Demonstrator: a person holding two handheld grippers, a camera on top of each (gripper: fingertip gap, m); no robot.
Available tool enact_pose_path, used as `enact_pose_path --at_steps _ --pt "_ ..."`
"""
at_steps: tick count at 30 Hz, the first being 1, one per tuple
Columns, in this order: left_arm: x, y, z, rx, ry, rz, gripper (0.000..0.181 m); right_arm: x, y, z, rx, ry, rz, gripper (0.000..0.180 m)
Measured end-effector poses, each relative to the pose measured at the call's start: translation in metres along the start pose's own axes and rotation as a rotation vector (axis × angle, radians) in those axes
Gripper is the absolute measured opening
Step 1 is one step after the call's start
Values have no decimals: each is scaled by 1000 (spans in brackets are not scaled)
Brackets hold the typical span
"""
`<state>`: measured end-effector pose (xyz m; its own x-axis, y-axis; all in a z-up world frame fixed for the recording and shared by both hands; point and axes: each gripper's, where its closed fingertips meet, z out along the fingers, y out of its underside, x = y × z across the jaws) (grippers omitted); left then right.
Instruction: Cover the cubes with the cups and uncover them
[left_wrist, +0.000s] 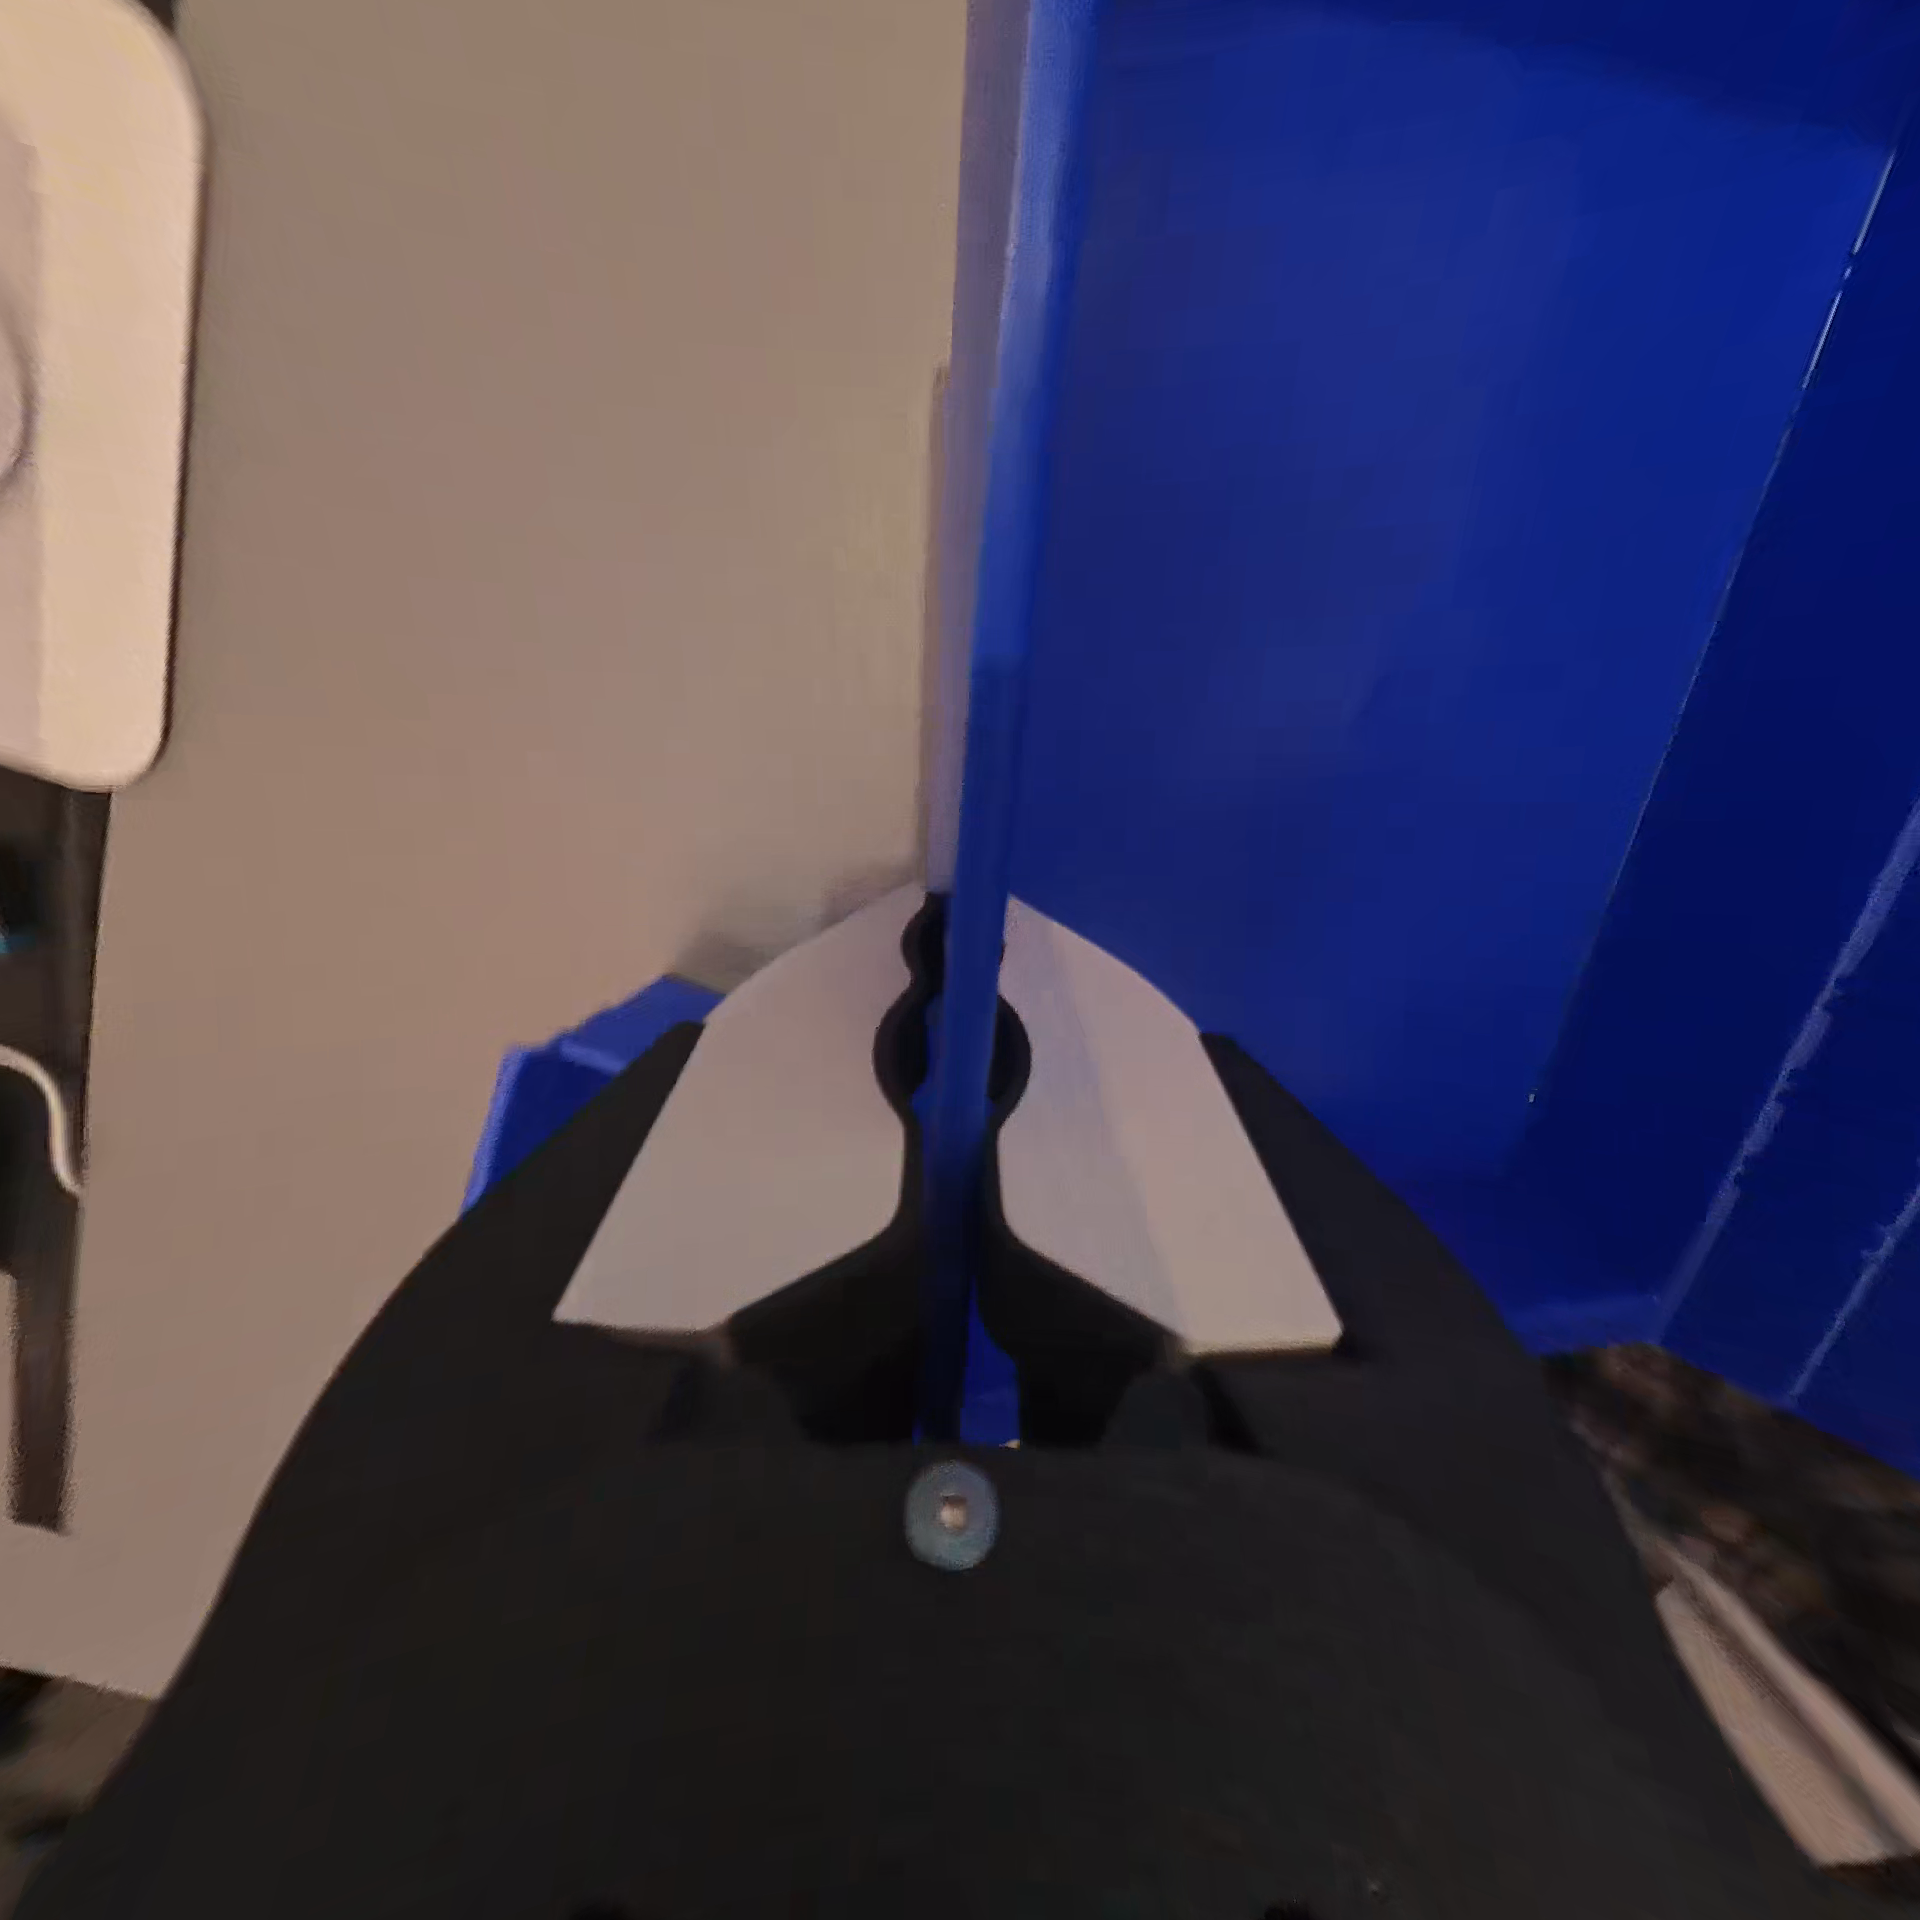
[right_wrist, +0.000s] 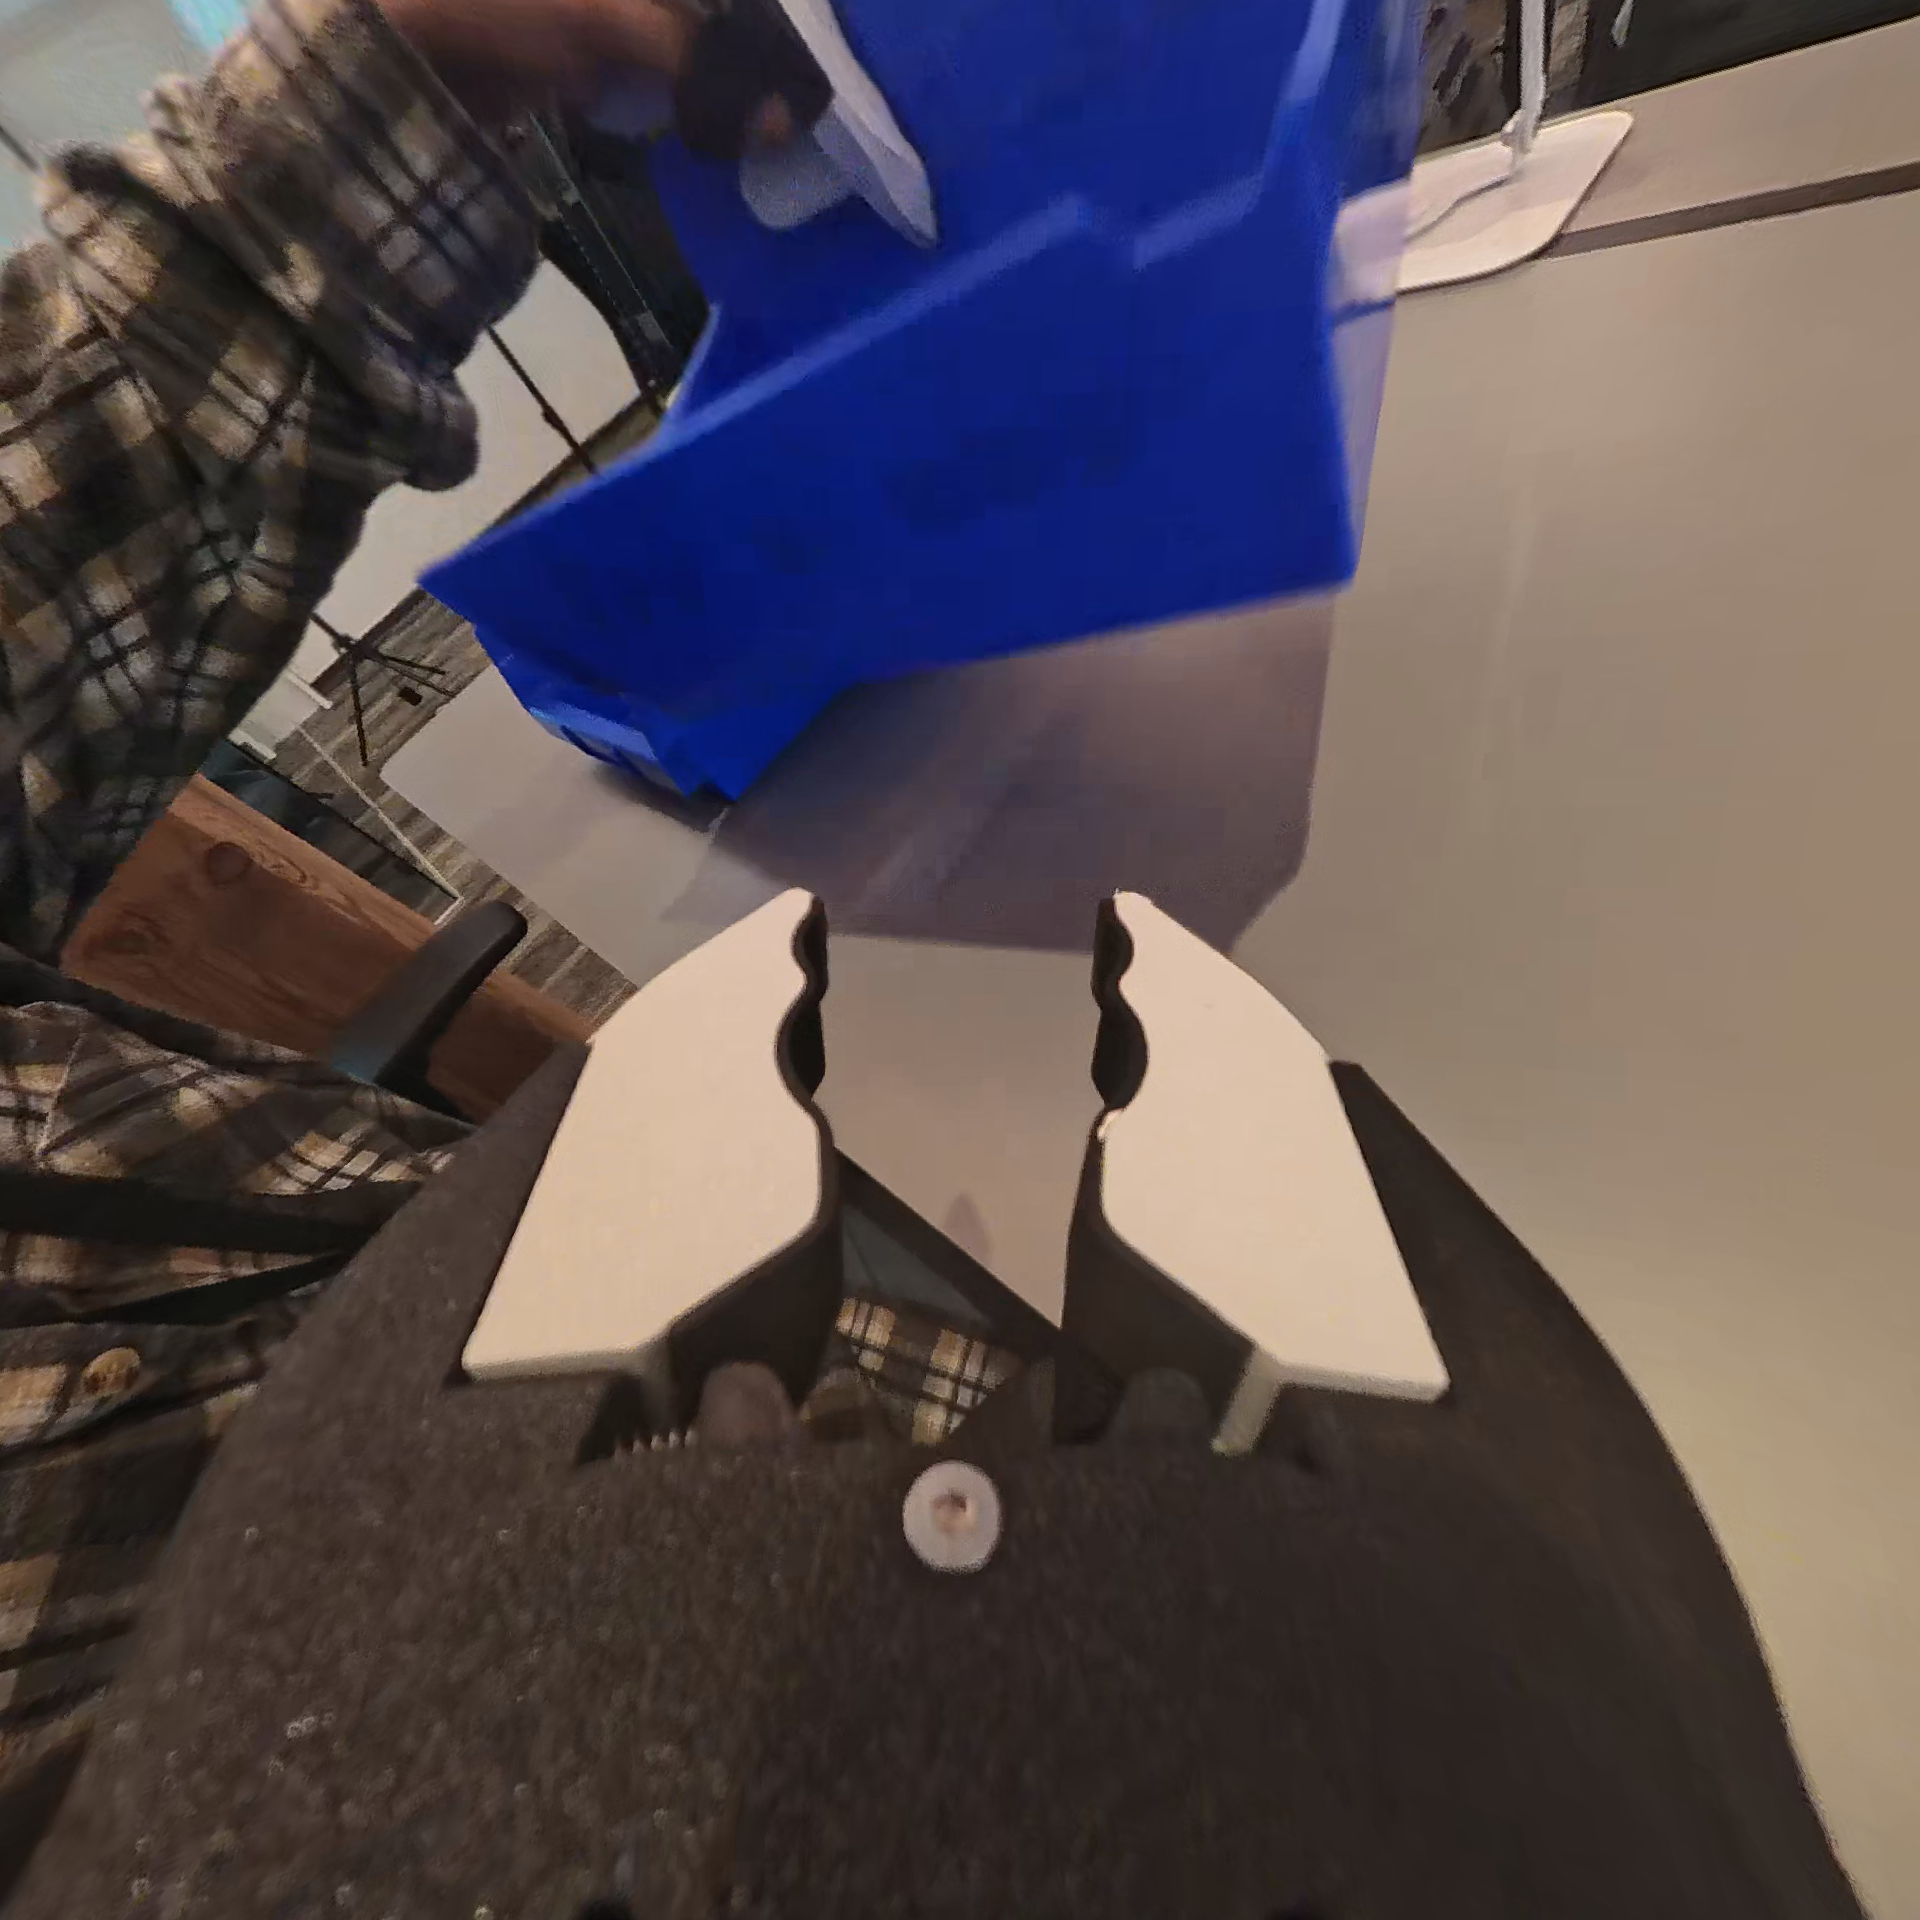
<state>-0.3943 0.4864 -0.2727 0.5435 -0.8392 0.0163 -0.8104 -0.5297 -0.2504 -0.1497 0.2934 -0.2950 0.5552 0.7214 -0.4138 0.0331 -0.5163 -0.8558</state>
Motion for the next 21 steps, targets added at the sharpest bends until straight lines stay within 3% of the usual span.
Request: enact_pose_path --at_steps 5,13,18,21 --pt "13 -25 53 -96 23 233 3 7 5 -5 -12 19 19 49" --pt "10 -35 110 -123 109 257 4 9 10 8 -62 -11 18 49" --pt "7 -52 120 -11 146 259 13 5 10 14 -67 -29 10 50" --pt "-5 -69 94 98 51 261 28 0 11 16 -74 -44 -3 52"
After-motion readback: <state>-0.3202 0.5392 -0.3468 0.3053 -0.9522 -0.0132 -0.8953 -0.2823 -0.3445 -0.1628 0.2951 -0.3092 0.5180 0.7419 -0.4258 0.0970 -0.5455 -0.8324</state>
